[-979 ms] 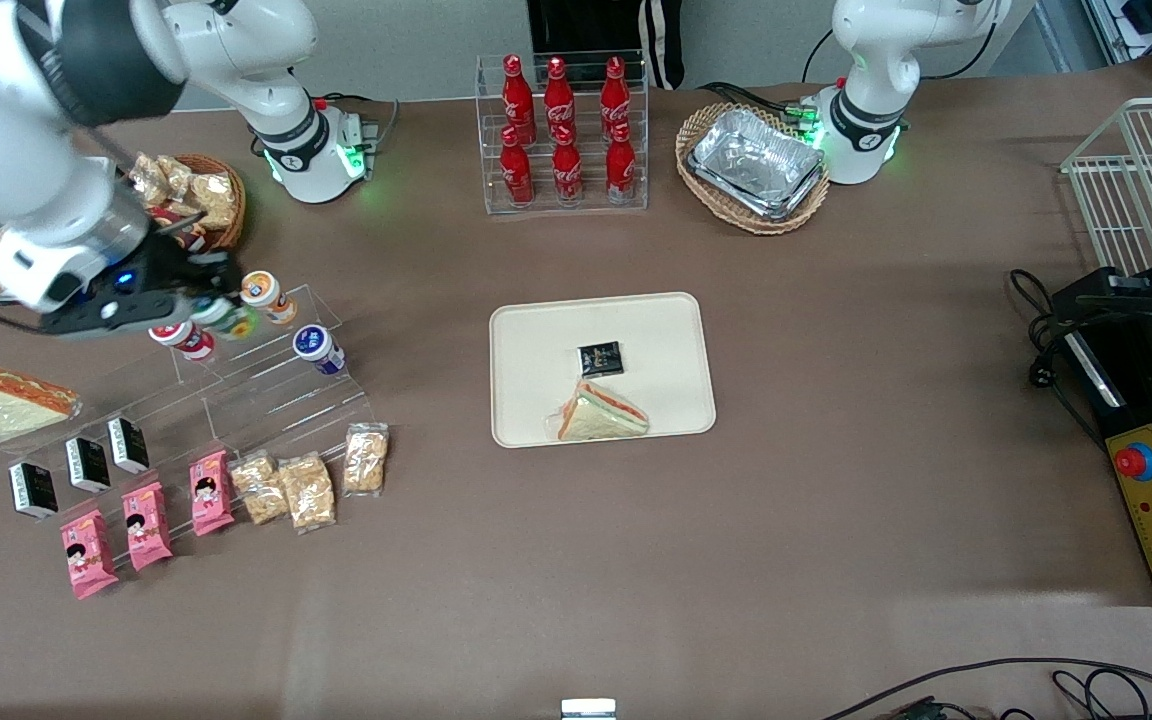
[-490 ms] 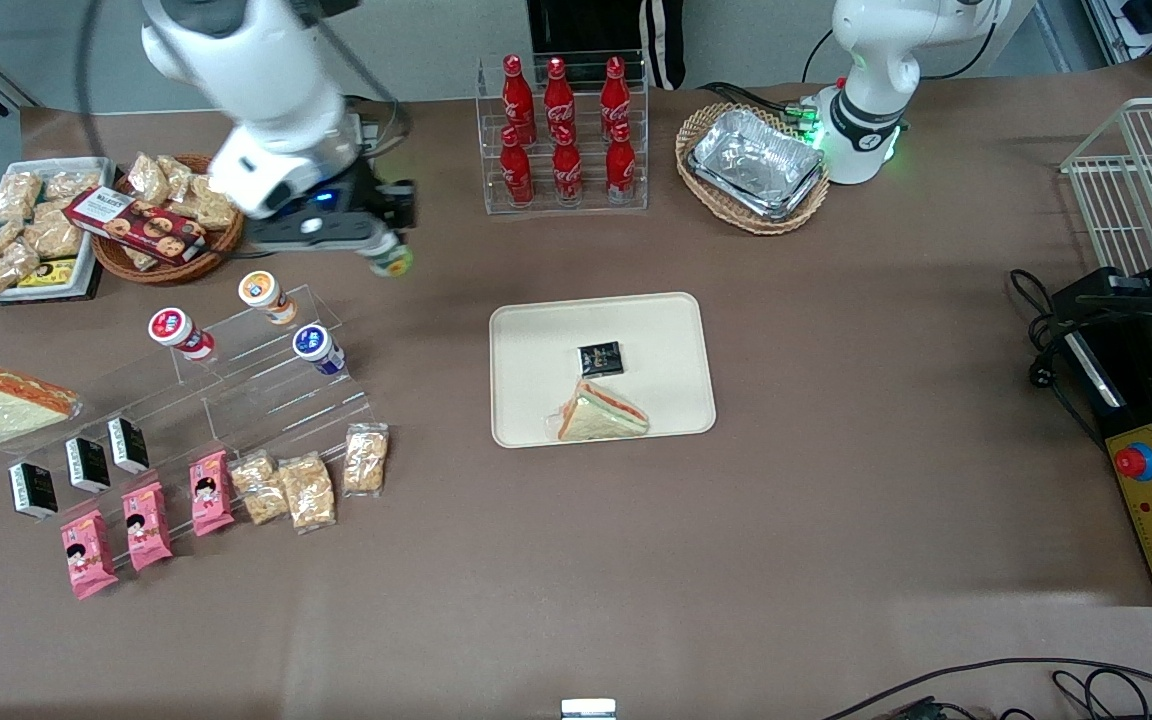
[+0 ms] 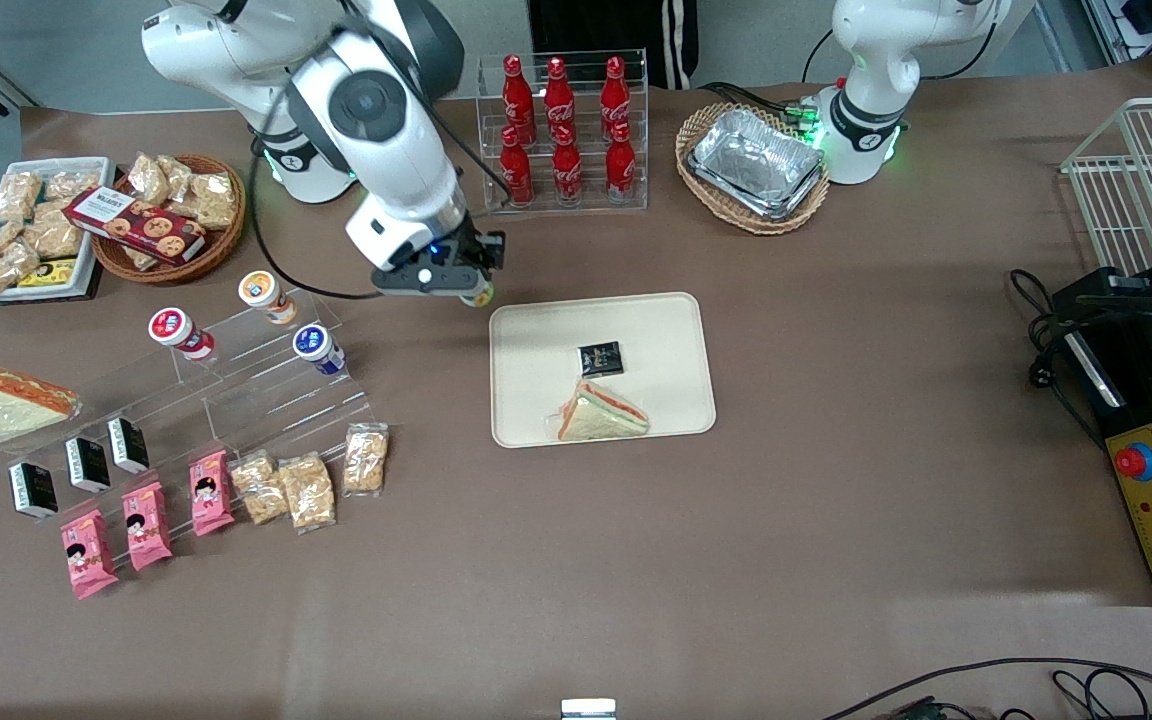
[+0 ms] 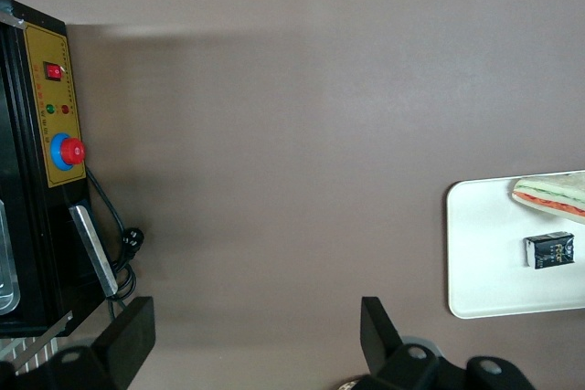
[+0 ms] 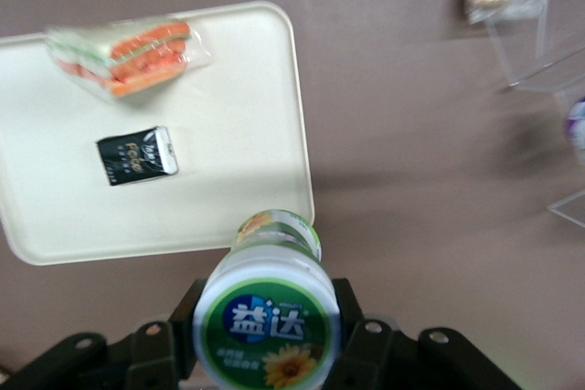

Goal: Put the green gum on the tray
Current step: 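Carry the held green gum tub over the cream tray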

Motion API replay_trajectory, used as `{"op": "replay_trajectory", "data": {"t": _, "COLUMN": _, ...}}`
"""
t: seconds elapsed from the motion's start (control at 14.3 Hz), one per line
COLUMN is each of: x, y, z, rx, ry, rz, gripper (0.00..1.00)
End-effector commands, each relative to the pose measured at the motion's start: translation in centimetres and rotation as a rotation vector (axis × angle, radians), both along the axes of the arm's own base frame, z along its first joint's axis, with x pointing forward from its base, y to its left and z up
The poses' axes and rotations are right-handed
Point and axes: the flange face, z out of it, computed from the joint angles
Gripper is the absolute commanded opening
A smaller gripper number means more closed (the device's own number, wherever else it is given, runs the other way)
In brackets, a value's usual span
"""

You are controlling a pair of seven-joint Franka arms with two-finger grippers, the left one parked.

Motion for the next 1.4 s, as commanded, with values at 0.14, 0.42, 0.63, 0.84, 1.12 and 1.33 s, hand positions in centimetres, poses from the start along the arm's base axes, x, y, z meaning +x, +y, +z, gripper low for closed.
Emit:
{"op": "replay_trajectory", "data": {"t": 0.14, "x": -4.9, "y": 2.5, "z": -11.2, "rx": 0.019, "ry": -0.023, "rz": -0.079, "gripper": 0.0}}
{"op": "replay_trajectory", "data": {"t": 0.42, "x": -6.0, "y": 4.4, "z": -16.8, "rx": -0.031, "ry": -0.046, "rz": -0.087, "gripper": 0.0}}
{"op": "replay_trajectory", "data": {"t": 0.63, "x": -5.9, "y": 4.8, "z": -18.9, "rx": -0.02, "ry": -0.06, "rz": -0.08, "gripper": 0.0}}
{"op": "replay_trajectory", "data": {"t": 0.84, "x": -5.6, "y": 4.8, "z": -19.8, "rx": -0.003, "ry": -0.06, "rz": -0.085, "gripper": 0.0}}
{"op": "replay_trajectory", "data": {"t": 1.12, "x": -5.6, "y": 5.0, "z": -21.0, "rx": 0.013, "ry": -0.054, "rz": -0.078, "gripper": 0.0}}
{"op": "replay_trajectory", "data": {"t": 1.33, "x": -5.4, "y": 4.8, "z": -21.8, "rx": 0.008, "ry": -0.05, "rz": -0.074, "gripper": 0.04}}
